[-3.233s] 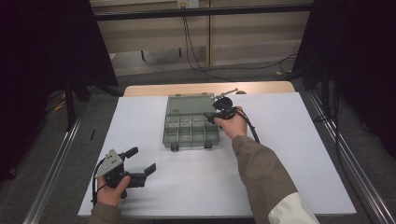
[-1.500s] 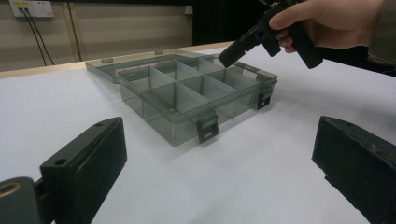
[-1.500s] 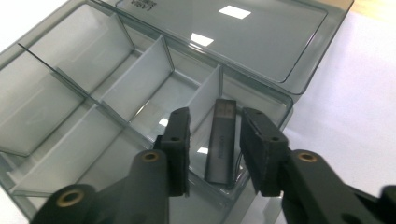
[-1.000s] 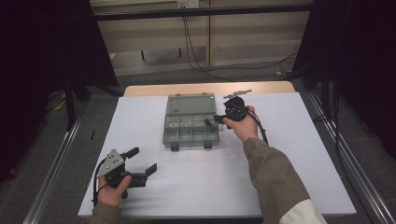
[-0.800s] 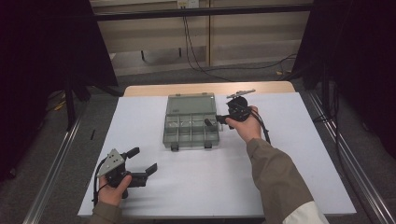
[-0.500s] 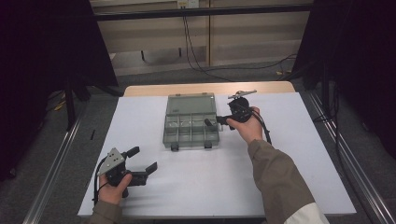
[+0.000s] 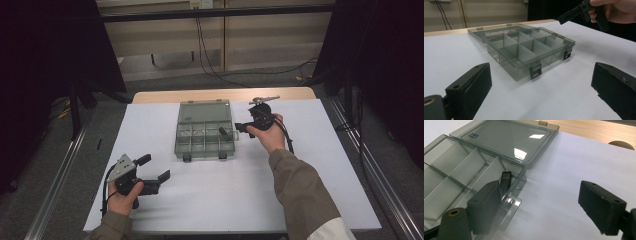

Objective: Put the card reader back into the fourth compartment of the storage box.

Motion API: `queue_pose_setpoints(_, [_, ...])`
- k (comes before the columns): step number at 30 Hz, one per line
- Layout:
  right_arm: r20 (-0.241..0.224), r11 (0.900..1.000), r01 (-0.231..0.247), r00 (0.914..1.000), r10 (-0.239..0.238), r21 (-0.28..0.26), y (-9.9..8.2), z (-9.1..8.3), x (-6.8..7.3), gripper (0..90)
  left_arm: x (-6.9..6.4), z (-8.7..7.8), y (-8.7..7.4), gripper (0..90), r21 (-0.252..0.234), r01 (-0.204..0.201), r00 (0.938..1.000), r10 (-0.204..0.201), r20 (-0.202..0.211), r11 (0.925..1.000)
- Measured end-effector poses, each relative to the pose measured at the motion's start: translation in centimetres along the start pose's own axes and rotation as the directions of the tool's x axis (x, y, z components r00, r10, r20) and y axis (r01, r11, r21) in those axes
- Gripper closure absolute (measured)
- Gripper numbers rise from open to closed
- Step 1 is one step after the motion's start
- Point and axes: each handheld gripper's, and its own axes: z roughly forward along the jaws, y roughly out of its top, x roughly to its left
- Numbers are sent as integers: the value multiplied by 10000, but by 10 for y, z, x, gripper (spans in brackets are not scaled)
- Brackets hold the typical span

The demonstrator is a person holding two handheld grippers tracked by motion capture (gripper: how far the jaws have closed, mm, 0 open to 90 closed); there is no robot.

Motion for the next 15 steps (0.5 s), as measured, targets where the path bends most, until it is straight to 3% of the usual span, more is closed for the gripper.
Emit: queue_pose_setpoints(15, [135,9999,-65,9999,67,-138,0,-1,-5,167,2,9,8,32,331,243,9997,-245,57,9992])
